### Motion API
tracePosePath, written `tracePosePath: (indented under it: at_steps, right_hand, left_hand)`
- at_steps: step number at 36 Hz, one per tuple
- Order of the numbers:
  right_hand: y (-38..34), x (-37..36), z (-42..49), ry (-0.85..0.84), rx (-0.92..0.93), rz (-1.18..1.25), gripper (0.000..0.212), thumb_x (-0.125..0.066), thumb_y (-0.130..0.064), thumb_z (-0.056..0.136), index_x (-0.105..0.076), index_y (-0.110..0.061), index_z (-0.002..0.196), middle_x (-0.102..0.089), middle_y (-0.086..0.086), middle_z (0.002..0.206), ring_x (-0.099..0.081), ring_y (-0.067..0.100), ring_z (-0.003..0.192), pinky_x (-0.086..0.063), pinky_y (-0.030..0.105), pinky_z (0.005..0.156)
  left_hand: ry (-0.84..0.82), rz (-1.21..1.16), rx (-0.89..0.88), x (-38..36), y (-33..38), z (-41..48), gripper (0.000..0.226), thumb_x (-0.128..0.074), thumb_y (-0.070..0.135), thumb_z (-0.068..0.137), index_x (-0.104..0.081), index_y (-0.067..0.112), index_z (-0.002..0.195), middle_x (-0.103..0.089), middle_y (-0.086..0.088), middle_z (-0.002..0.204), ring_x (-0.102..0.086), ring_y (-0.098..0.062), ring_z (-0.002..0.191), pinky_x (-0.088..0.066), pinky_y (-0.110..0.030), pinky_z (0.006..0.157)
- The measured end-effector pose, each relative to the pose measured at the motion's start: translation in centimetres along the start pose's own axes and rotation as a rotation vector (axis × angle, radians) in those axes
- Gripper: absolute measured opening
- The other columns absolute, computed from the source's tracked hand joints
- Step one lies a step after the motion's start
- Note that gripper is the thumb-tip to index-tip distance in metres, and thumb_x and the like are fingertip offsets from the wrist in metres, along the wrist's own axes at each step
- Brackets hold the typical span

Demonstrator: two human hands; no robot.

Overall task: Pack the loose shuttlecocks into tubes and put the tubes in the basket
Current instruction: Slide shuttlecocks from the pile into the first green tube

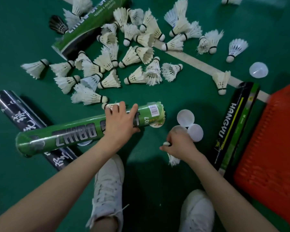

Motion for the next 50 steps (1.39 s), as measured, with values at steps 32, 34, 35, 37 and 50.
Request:
tracePosePath:
  at_steps: [32,34,35,37,50]
  right_hand:
    - [1.2,9.2,0.8,0.228,-0.123,0.985,0.046,-0.052,-0.050,0.092,-0.071,-0.014,0.070,-0.070,0.008,0.069,-0.066,0.023,0.065,-0.055,0.043,0.073]
    - [0.9,9.7,0.7,0.254,-0.111,0.950,0.051,-0.046,-0.052,0.094,-0.070,-0.013,0.072,-0.070,0.003,0.070,-0.065,0.015,0.064,-0.050,0.030,0.067]
    - [0.9,9.8,0.8,0.268,-0.119,0.967,0.053,-0.043,-0.053,0.095,-0.068,-0.013,0.072,-0.069,0.002,0.071,-0.063,0.012,0.065,-0.047,0.028,0.066]
    - [1.0,9.7,1.2,0.296,-0.146,1.042,0.056,-0.037,-0.054,0.097,-0.064,-0.012,0.071,-0.066,0.002,0.073,-0.062,0.015,0.071,-0.048,0.032,0.073]
    - [-3.3,10.3,5.9,0.261,-0.202,1.348,0.059,-0.019,-0.052,0.101,-0.060,-0.010,0.108,-0.064,0.004,0.119,-0.051,0.020,0.119,-0.036,0.037,0.099]
  left_hand:
    - [0.310,-0.141,-0.163,4.3,-0.1,-1.0,0.091,-0.084,0.054,0.054,-0.051,0.021,0.132,-0.050,-0.015,0.105,-0.051,-0.033,0.094,-0.036,-0.044,0.083]
    - [0.327,-0.144,-0.204,4.5,0.3,-1.2,0.091,-0.085,0.054,0.054,-0.050,0.022,0.132,-0.051,-0.015,0.105,-0.052,-0.033,0.093,-0.038,-0.045,0.083]
    - [0.332,-0.145,-0.223,4.6,0.5,-1.3,0.092,-0.085,0.054,0.053,-0.049,0.022,0.132,-0.051,-0.015,0.105,-0.052,-0.033,0.093,-0.038,-0.045,0.083]
    - [0.337,-0.145,-0.252,4.8,0.9,-1.4,0.093,-0.085,0.054,0.053,-0.045,0.024,0.132,-0.052,-0.015,0.104,-0.053,-0.033,0.093,-0.040,-0.045,0.083]
    - [0.392,-0.141,-0.220,6.4,-0.6,-0.5,0.093,-0.085,0.052,0.052,-0.048,0.023,0.132,-0.053,-0.016,0.106,-0.053,-0.033,0.095,-0.036,-0.043,0.084]
Point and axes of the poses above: each hand's wrist, its own z-axis towards the middle knuckle, its own x-axis out of the back of the hand, y = z × x, the point moved 10 cm from there along z, towards the middle knuckle
